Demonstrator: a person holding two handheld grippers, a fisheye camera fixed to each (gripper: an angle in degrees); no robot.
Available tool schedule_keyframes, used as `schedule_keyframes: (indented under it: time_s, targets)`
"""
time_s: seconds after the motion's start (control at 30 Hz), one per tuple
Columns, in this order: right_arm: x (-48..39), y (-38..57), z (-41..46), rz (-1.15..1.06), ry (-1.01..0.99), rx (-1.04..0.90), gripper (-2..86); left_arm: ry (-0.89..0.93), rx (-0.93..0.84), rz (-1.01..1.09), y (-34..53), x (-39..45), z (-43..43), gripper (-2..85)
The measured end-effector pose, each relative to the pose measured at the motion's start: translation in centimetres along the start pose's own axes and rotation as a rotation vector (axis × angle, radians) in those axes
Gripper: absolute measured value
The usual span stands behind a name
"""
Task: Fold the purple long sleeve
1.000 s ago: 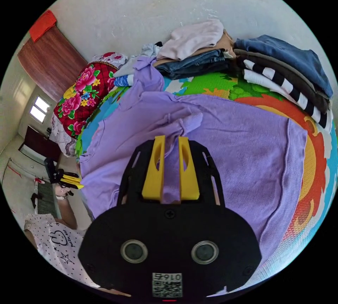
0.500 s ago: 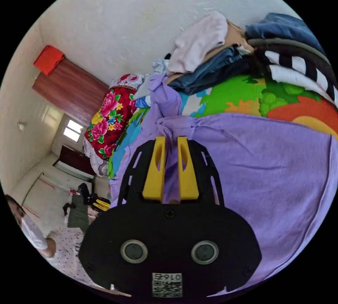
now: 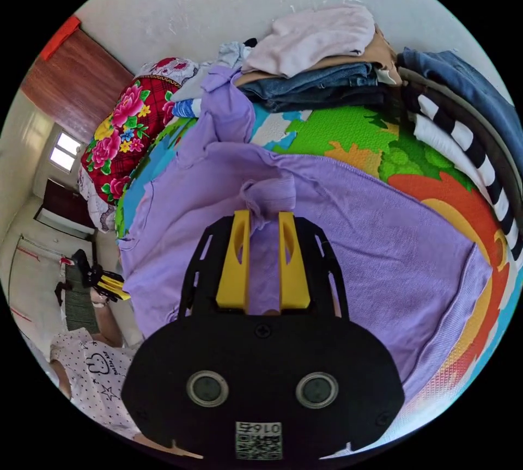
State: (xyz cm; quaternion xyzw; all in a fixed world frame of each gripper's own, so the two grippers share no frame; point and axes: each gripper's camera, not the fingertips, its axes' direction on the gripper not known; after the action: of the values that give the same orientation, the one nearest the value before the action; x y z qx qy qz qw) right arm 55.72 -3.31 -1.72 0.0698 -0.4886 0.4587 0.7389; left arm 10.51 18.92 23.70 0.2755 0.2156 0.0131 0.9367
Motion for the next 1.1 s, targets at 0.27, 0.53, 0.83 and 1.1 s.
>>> schedule_keyframes:
  time_s: [0.27, 0.53, 0.83, 1.1]
  targets:
    - [-6.5, 11.0, -8.7, -0.449, -0.252, 0.287, 3.8, -0.159, 0.064, 0.155, -8.5, 3.5, -3.3, 5.2]
    - [-10.6, 22.4, -12.9, -0.733, -0.457, 0.361, 3.6, 0.047, 0.094, 0.307, -27.2, 1.9, 3.8, 8.5]
    - [-14.4, 32.5, -17.0, -1.055, -0.466, 0.363, 4.8, 0.771, -0.112, 0.434, -33.7, -0.8, 15.7, 11.3]
    - [-13.0, 37.0, -18.7, -1.116, -0.634, 0.500, 5.0, 0.747, -0.294, 0.598, -34.1, 6.0, 20.4, 12.0]
